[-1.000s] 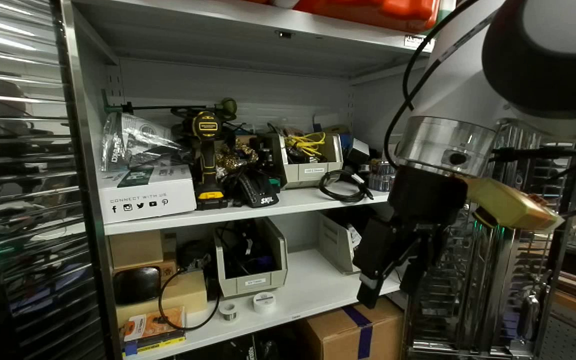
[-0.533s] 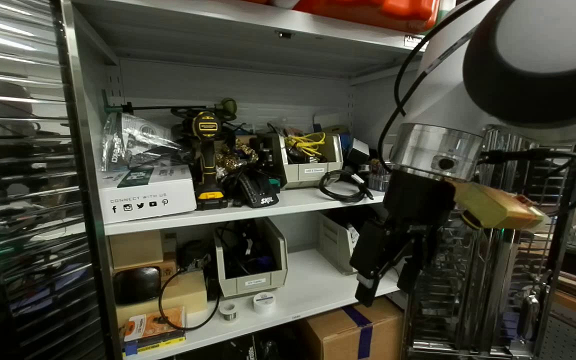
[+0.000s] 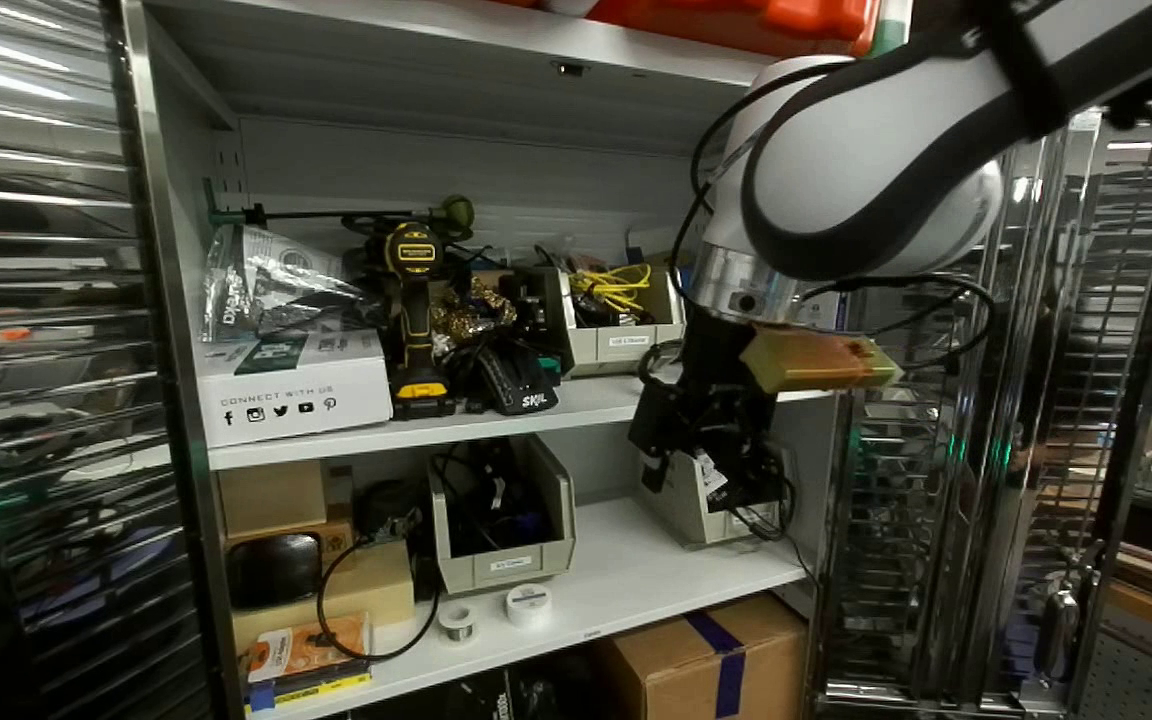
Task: Put the black into the cable.
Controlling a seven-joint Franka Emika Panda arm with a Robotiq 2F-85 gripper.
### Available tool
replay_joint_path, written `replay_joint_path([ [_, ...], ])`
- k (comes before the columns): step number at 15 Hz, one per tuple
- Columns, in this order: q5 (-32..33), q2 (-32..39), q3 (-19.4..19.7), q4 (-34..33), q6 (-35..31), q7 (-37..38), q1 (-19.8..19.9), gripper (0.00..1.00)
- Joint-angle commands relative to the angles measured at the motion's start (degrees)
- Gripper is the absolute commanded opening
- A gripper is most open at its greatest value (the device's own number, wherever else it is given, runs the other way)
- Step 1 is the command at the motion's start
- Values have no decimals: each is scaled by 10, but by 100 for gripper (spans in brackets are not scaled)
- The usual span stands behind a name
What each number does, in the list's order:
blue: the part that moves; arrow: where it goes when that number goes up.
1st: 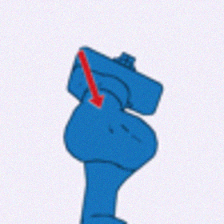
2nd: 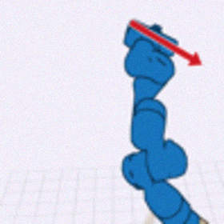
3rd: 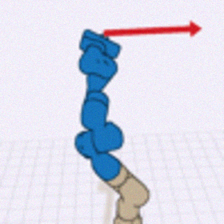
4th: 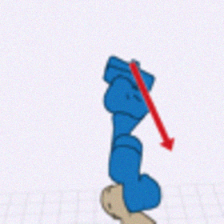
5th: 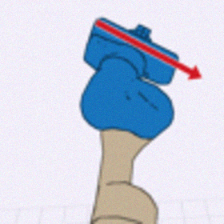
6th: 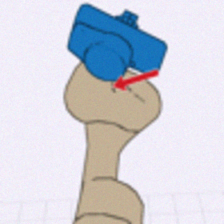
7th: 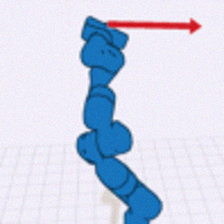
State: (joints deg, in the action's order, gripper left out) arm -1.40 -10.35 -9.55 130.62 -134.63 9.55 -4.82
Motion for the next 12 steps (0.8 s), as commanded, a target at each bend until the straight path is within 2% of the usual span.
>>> replay_joint_path([
  [1,70,113,4,-126,-31,63,14,100],
  [3,91,153,17,-190,-26,87,12,100],
  [7,92,218,46,-317,3,106,4,100],
  [12,91,284,77,-453,77,117,-1,100],
])
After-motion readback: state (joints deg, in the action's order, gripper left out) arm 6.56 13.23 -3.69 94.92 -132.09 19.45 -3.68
